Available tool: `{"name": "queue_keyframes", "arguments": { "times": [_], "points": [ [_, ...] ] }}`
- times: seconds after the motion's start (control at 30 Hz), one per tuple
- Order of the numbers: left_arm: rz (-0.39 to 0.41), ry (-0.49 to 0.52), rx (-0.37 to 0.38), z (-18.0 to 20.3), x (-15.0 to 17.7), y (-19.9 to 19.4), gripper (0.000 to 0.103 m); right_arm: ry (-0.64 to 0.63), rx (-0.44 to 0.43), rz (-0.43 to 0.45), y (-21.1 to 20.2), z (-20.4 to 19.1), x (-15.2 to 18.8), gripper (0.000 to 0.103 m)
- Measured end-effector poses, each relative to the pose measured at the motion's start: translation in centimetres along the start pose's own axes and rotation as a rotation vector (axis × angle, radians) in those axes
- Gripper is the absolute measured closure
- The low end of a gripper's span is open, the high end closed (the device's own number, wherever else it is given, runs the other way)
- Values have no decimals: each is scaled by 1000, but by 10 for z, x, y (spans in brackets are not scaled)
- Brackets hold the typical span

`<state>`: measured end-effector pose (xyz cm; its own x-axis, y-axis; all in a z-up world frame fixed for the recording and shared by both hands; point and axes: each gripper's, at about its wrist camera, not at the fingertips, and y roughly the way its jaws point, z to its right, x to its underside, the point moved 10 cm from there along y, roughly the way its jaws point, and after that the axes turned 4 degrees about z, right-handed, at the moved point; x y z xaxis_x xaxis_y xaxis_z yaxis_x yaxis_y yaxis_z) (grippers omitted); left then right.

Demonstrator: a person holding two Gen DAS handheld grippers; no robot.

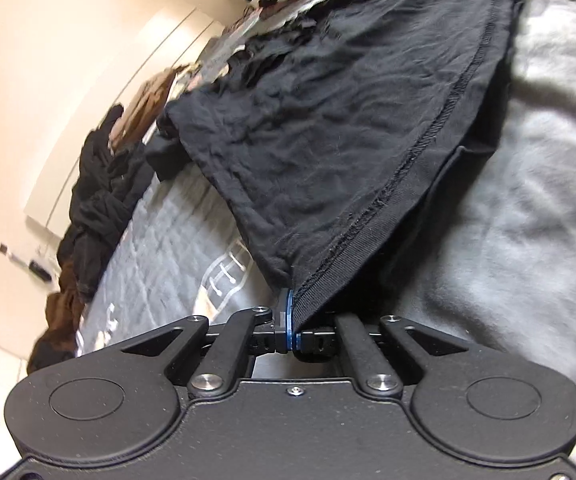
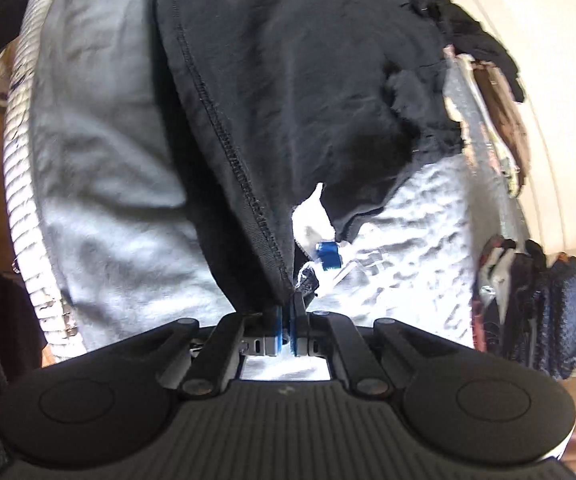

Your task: Fold clothes

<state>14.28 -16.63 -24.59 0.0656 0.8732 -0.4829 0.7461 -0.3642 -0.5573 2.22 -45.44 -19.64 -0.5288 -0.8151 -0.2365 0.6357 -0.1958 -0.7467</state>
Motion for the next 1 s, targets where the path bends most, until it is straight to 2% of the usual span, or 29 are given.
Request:
{"name": "queue_keyframes", "arguments": {
  "times": [0.1, 0.2, 0.4, 0.53, 0.63, 0.67, 0.7, 0.73, 0.77, 0.8, 0.83, 0.93, 1.0],
  "points": [
    [17, -6, 9, -12, -6, -14, 101, 33, 3, 9, -6, 7, 0, 100],
    [-17, 14, 55, -16, -5, -18, 101, 42, -1, 11, -12, 9, -2, 100],
    [-99, 131, 146, 12, 7, 8, 101, -30, -90, -69, 12, -11, 9, 100],
    [-108, 135, 146, 15, 15, 17, 100, -17, -127, -94, 27, -20, 14, 100],
    [-115, 181, 140, 12, 17, 9, 97, 1, -115, -114, 26, -18, 14, 96],
    [-120, 190, 135, 9, 16, 6, 85, 12, -112, -118, 23, -15, 15, 95],
    [-128, 195, 126, 5, 15, 2, 73, 26, -109, -119, 18, -10, 16, 86],
    [-137, 198, 116, -1, 14, -3, 37, 44, -108, -126, 13, -5, 16, 69],
    [-141, 196, 120, -5, 14, -9, 0, 72, -106, -129, 6, 1, 17, 60],
    [-143, 191, 132, -10, 13, -17, 2, 105, -103, -126, -2, 8, 17, 50],
    [-150, 174, 135, -16, 14, -24, 0, 138, -101, -124, -10, 15, 17, 46],
    [-172, 73, 123, -44, 18, -42, 0, 305, -99, -74, -37, 45, 12, 39],
    [-162, -39, 100, -70, 15, -52, 0, 413, -82, -23, -53, 67, 6, 37]
  ]
}}
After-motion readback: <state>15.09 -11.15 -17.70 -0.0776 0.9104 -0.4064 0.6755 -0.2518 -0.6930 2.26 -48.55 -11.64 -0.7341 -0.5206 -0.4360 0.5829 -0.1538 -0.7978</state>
